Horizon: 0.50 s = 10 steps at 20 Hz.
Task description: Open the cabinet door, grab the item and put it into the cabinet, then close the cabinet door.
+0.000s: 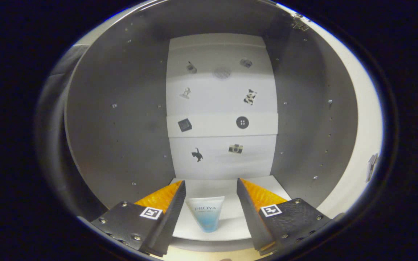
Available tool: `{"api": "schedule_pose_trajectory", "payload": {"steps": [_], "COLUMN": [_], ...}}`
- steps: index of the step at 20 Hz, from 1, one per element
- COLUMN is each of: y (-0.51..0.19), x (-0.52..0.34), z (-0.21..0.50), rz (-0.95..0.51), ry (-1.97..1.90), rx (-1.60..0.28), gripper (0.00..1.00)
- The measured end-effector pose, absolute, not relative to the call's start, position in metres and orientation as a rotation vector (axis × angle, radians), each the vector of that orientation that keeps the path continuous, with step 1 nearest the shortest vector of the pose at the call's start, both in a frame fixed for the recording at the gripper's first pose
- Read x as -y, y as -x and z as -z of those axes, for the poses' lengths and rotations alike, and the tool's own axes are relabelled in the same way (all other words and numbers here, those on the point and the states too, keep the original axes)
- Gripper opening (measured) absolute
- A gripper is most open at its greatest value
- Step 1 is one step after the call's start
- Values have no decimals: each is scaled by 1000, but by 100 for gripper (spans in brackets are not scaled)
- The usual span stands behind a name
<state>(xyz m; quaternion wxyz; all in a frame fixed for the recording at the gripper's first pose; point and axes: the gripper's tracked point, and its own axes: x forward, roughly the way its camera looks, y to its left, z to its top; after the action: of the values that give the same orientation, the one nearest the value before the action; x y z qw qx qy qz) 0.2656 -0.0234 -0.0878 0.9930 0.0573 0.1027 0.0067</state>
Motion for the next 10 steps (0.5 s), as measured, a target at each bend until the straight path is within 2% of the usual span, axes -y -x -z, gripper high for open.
{"api": "schedule_pose_trajectory", "payload": {"steps": [5, 10], "y": [-232, -170], "x": [45, 60], "z": [51, 18], "rz": [30, 63], "ry": [-114, -74], "rx": [-123, -65], "gripper": [83, 83]}}
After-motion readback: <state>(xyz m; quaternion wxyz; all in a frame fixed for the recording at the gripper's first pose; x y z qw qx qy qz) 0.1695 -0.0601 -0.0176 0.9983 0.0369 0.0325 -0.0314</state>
